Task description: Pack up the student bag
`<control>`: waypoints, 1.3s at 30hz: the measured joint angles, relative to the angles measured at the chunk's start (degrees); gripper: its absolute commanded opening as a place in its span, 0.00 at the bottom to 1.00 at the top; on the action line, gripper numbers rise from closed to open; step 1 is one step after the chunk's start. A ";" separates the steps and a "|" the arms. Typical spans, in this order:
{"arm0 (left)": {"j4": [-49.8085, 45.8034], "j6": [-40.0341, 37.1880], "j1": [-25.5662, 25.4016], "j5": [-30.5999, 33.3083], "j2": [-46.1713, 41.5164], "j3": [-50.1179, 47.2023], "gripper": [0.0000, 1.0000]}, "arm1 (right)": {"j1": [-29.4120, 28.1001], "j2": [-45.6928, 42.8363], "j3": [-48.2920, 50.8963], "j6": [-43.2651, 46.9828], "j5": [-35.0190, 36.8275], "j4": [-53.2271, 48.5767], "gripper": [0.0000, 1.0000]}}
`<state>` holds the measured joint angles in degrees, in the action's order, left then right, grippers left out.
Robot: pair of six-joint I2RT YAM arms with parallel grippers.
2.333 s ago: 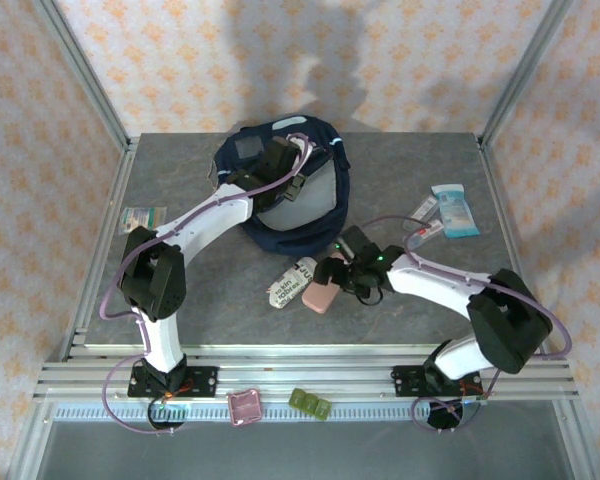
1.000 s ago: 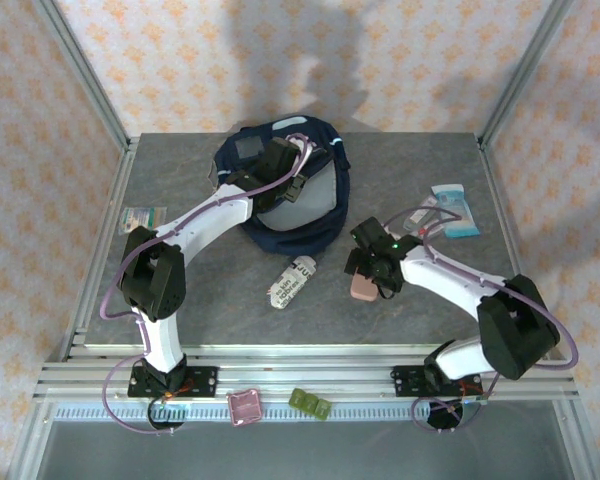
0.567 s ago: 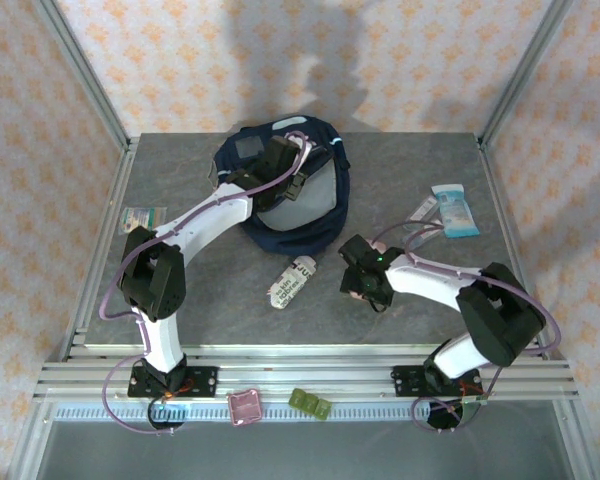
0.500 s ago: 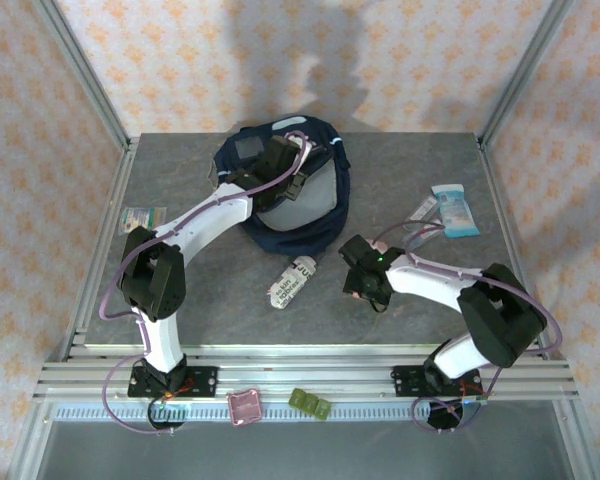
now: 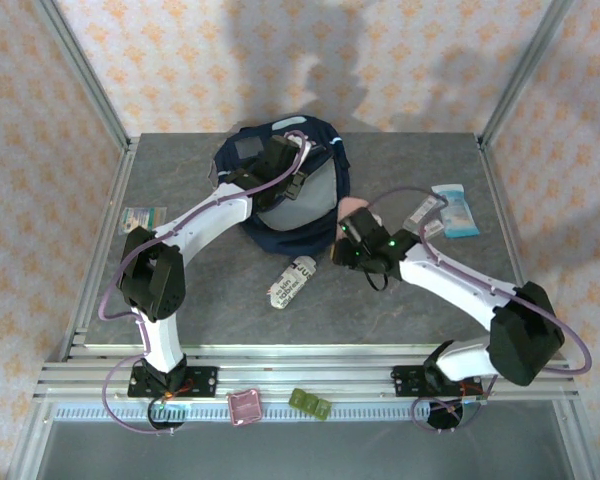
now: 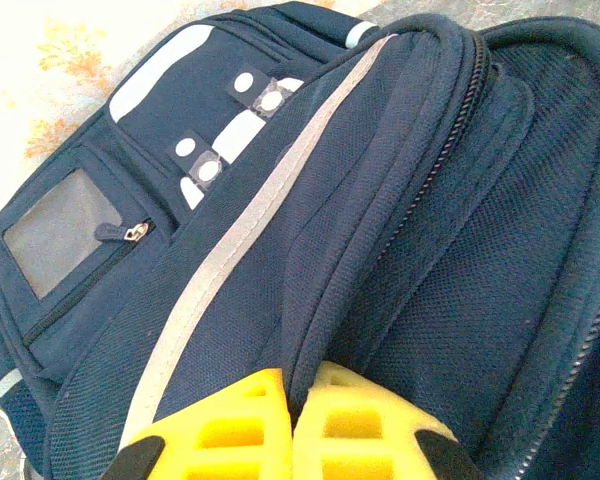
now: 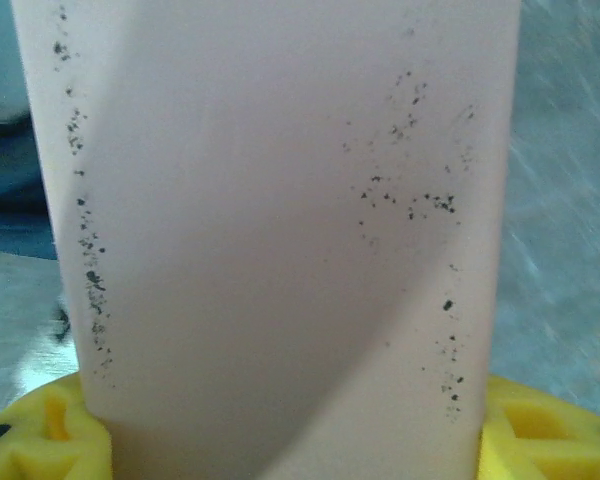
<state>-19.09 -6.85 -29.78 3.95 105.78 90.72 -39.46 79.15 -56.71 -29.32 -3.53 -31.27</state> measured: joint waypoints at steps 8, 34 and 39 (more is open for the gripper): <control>-0.26 -0.04 0.00 2.12 -0.09 1.01 0.00 | -0.63 20.28 -18.53 11.32 -4.72 2.78 0.40; -1.44 0.48 0.61 6.34 -0.44 2.47 0.00 | 5.84 26.82 -18.12 15.43 -9.62 17.22 0.45; -1.60 1.03 0.63 5.68 -0.44 2.47 0.00 | 5.68 23.23 -11.45 11.91 -12.72 22.58 0.20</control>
<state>-20.69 -5.82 -29.15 9.63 105.34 93.19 -33.78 102.39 -68.16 -17.41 -16.25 -8.69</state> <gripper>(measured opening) 0.046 0.222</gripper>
